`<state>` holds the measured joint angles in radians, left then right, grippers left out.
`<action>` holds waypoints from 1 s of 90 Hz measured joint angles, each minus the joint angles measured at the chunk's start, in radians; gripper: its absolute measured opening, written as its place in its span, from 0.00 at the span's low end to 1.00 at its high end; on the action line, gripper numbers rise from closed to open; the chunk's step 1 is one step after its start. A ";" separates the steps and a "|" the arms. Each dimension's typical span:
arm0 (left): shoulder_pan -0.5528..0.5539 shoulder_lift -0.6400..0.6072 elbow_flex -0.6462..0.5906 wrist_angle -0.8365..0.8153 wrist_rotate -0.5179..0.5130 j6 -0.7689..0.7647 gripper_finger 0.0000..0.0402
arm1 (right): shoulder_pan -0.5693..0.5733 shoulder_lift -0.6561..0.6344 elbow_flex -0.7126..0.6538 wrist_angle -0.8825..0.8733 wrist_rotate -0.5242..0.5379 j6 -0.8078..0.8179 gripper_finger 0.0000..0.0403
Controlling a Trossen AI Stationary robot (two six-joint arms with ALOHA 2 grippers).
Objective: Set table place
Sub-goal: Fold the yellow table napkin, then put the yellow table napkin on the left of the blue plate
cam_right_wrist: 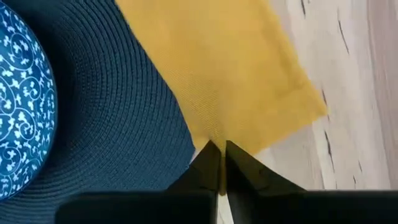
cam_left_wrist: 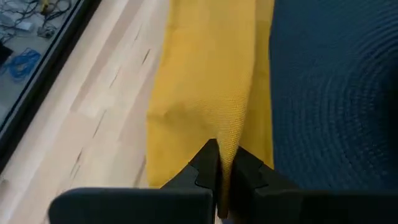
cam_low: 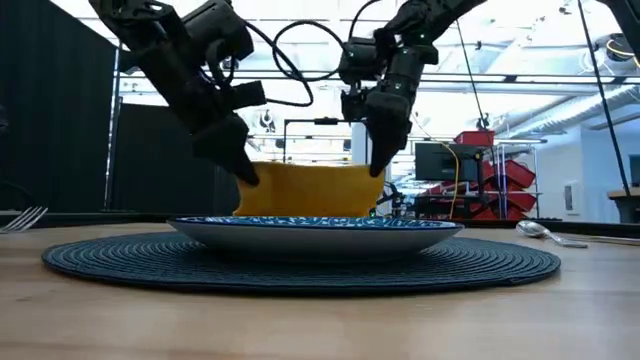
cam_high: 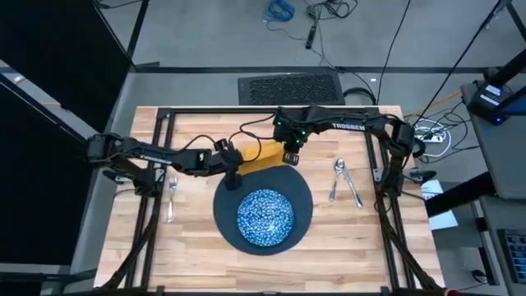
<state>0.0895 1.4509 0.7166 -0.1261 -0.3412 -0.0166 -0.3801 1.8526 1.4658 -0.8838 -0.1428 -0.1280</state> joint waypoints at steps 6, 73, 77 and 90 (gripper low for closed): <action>0.000 0.000 0.000 -0.001 0.000 -0.001 0.00 | 0.000 0.000 0.000 -0.002 -0.016 -0.002 0.00; 0.003 0.000 0.000 -0.042 0.028 0.002 0.41 | 0.003 0.000 0.000 -0.065 -0.012 0.023 0.32; 0.002 0.000 0.000 -0.042 0.011 -0.003 0.45 | 0.003 0.000 0.000 -0.067 0.001 0.019 0.35; 0.005 0.000 0.000 -0.038 -0.031 -0.026 0.52 | -0.005 0.000 0.000 -0.127 0.106 -0.035 0.40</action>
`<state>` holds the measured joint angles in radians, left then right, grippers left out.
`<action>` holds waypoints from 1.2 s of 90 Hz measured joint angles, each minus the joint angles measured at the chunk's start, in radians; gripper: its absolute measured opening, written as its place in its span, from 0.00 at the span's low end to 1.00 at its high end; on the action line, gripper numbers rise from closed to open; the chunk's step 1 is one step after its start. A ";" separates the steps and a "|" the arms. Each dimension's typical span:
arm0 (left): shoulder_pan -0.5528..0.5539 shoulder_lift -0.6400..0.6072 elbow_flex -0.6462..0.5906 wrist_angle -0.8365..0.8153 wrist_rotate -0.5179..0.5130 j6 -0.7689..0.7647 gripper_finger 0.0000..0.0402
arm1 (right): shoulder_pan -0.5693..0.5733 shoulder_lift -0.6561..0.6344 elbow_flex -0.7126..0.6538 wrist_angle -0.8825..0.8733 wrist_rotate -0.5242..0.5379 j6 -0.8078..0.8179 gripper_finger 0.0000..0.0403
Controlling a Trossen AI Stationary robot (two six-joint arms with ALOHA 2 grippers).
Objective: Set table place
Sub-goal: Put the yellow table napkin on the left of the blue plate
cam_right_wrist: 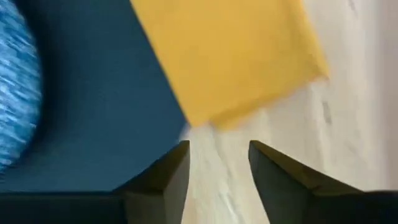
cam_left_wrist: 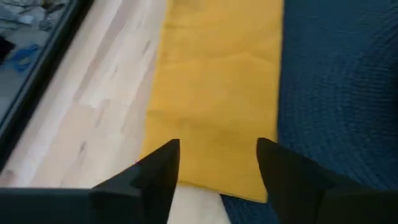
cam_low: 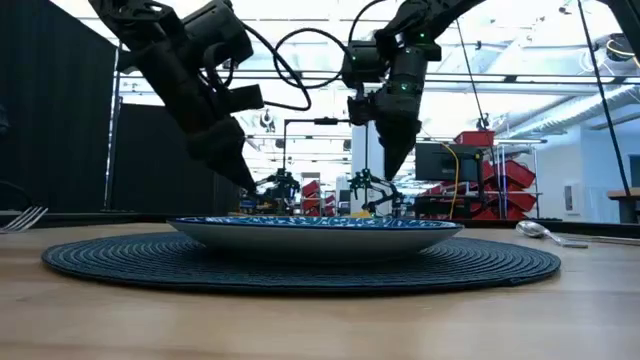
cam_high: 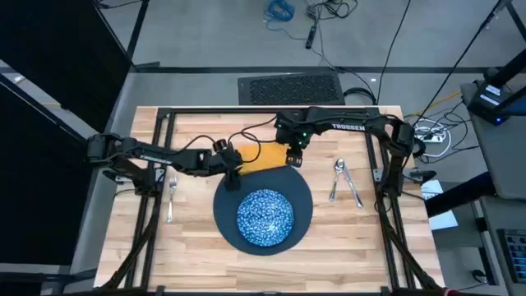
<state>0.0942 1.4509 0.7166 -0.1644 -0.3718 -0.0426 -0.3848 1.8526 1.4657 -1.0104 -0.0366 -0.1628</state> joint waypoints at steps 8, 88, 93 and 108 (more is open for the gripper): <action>0.020 0.000 0.007 -0.003 0.000 0.000 0.52 | -0.013 0.000 0.000 -0.023 0.034 -0.011 0.39; 0.414 0.248 0.208 -0.141 0.431 0.075 0.52 | -0.120 -0.002 -0.105 0.089 -0.180 -0.010 0.34; 0.420 0.249 0.209 -0.140 0.443 0.074 0.52 | -0.120 -0.002 -0.123 0.094 -0.179 -0.011 0.34; 0.435 0.262 0.210 -0.153 0.478 0.074 0.52 | -0.121 -0.002 -0.151 0.099 -0.179 -0.016 0.34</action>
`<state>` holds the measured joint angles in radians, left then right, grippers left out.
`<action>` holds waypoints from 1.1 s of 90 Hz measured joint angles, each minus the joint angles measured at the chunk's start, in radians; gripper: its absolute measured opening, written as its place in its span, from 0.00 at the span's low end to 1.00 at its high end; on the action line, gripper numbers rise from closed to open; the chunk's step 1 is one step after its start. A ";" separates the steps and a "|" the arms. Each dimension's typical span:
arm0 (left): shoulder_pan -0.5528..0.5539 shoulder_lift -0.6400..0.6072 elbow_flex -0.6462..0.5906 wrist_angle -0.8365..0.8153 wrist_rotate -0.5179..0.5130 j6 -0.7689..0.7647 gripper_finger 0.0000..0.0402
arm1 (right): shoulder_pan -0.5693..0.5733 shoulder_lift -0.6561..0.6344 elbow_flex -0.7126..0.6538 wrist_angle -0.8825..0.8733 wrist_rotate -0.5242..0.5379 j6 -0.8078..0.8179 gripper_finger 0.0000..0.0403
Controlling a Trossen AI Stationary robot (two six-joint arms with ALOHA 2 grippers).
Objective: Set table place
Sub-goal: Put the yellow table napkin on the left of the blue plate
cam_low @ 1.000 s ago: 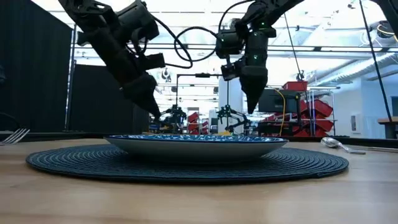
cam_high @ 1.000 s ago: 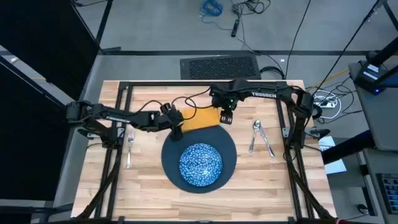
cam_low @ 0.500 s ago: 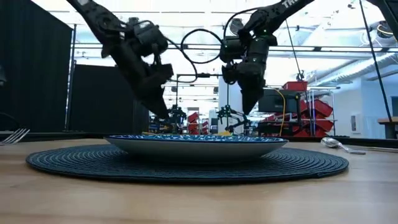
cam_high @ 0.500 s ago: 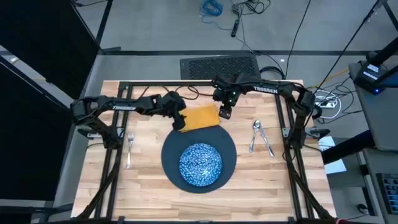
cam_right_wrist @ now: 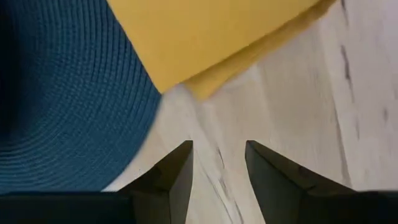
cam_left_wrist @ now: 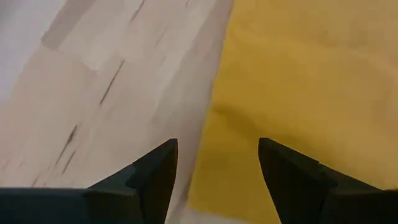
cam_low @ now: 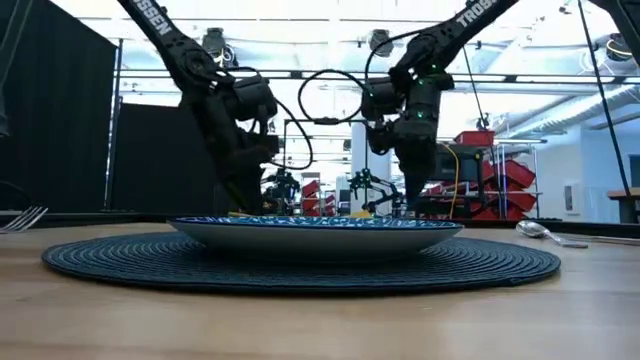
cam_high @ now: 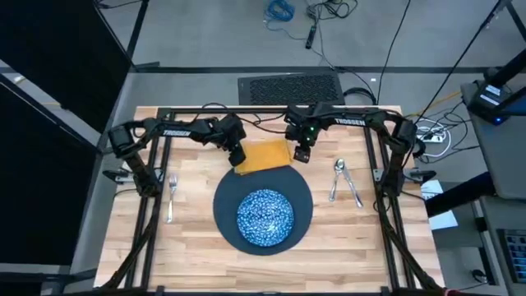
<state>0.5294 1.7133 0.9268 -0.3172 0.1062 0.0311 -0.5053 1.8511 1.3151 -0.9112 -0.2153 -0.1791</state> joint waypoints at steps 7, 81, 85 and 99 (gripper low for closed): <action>0.008 0.024 0.000 -0.018 0.021 -0.009 0.52 | 0.000 0.000 0.000 0.002 0.000 0.000 0.34; -0.003 0.071 0.017 -0.012 0.085 0.002 0.07 | 0.003 0.000 -0.001 0.043 -0.028 0.064 0.34; -0.004 0.072 0.023 -0.017 0.086 0.002 0.03 | 0.003 0.000 -0.001 0.043 -0.028 0.064 0.34; -0.005 0.058 0.042 -0.021 0.086 0.002 0.01 | 0.002 0.000 -0.001 0.049 -0.028 0.064 0.34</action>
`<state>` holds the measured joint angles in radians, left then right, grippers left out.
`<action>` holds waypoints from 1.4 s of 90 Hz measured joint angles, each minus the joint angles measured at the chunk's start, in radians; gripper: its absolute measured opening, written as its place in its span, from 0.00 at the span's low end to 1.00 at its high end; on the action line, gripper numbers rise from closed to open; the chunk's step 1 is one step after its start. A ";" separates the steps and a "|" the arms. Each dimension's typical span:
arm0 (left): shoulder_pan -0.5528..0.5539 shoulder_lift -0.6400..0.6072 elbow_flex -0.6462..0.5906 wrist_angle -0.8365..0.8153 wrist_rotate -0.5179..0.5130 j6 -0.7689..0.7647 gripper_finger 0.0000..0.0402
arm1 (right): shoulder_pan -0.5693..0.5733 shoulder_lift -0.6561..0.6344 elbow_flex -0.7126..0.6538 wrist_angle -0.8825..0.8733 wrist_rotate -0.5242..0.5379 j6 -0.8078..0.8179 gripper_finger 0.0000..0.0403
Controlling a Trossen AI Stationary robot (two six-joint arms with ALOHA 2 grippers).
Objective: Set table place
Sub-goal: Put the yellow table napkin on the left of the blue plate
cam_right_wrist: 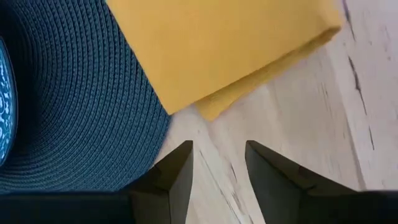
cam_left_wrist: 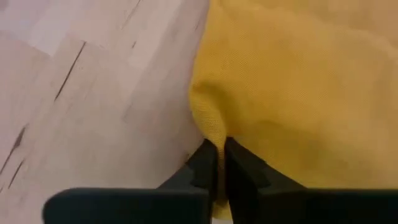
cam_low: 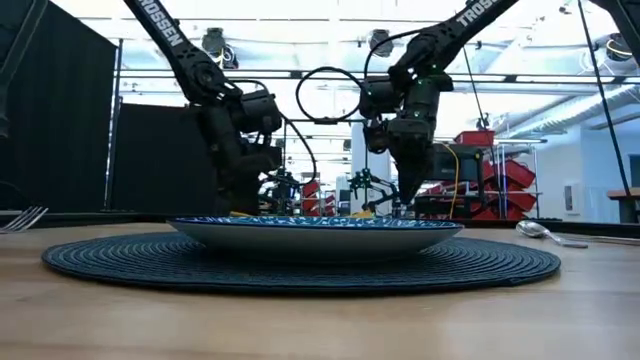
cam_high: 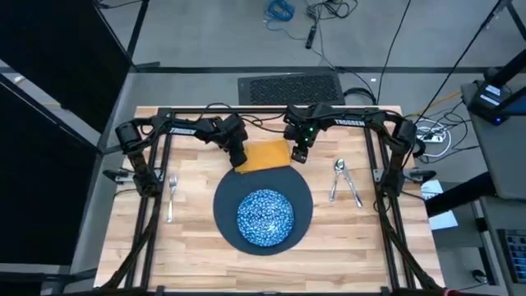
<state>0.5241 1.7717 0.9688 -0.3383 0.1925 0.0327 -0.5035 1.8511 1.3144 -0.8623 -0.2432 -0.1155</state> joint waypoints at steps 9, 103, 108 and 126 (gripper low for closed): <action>-0.001 -0.035 0.011 -0.004 0.000 0.000 0.01 | -0.003 0.000 0.000 0.007 0.000 0.000 0.34; -0.248 -0.431 0.011 -0.781 0.068 -0.472 0.00 | 0.049 0.000 0.000 0.103 -0.104 0.023 0.29; -0.292 -0.443 0.008 -0.779 0.074 -0.532 0.00 | 0.057 0.000 0.000 0.103 -0.104 0.023 0.29; -0.461 -0.448 0.004 -0.778 0.074 -0.737 0.00 | 0.096 0.000 0.000 0.101 -0.104 0.023 0.29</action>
<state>0.0629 1.3239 0.9730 -1.1164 0.2661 -0.7046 -0.4078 1.8511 1.3144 -0.7615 -0.3473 -0.0927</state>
